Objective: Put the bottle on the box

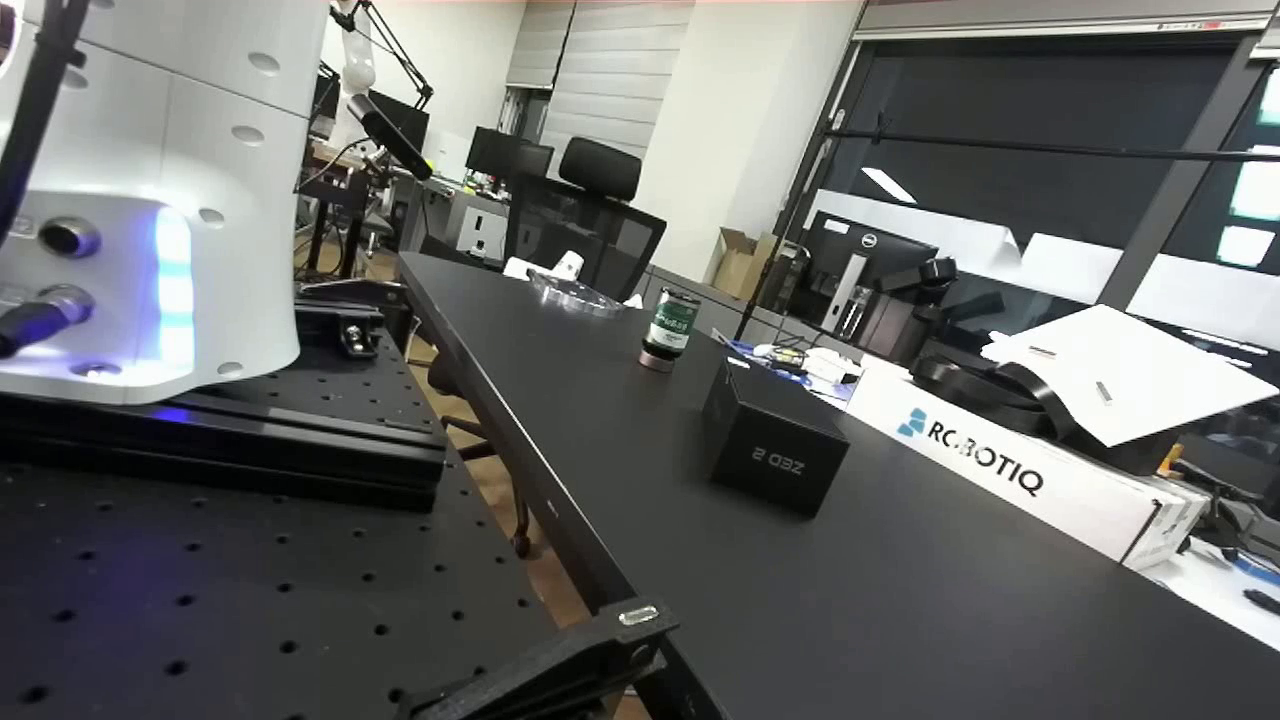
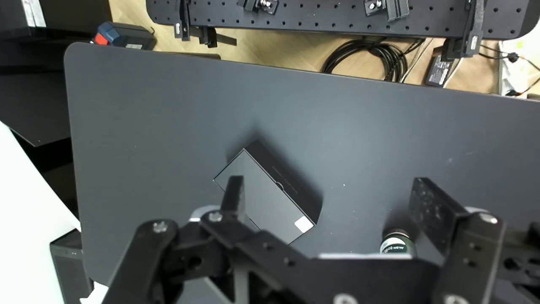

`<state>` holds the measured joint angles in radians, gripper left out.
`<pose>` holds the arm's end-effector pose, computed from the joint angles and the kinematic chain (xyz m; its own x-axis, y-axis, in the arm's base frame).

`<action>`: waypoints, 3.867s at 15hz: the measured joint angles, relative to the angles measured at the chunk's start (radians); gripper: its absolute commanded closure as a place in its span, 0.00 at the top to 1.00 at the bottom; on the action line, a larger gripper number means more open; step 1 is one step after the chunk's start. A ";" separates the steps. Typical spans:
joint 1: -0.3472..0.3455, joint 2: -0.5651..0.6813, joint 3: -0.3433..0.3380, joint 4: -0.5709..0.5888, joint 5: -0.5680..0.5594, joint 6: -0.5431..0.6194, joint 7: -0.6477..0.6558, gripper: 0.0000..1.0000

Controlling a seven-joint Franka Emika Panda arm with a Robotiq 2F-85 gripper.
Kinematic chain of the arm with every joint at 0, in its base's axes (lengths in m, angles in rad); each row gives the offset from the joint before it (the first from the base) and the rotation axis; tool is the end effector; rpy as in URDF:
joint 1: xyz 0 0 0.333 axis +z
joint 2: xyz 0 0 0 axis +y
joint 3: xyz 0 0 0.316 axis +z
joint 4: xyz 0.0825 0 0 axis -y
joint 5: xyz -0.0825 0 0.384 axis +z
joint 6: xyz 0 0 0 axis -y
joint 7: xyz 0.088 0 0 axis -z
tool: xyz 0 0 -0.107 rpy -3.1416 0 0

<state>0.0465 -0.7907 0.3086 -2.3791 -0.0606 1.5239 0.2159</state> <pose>0.2829 0.1237 0.5659 0.9990 0.0376 -0.0250 0.0432 -0.9571 0.2866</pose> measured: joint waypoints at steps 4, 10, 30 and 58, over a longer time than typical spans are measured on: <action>-0.021 0.021 -0.022 -0.068 -0.020 0.175 0.034 1.00; -0.152 0.231 -0.082 -0.162 -0.080 0.592 0.144 1.00; 0.109 1.007 -0.123 0.331 0.035 0.786 0.955 1.00; 0.219 1.187 -0.260 0.318 0.001 1.003 1.009 1.00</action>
<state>0.2660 0.3966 0.0486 -2.0611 -0.0600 2.5267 1.2246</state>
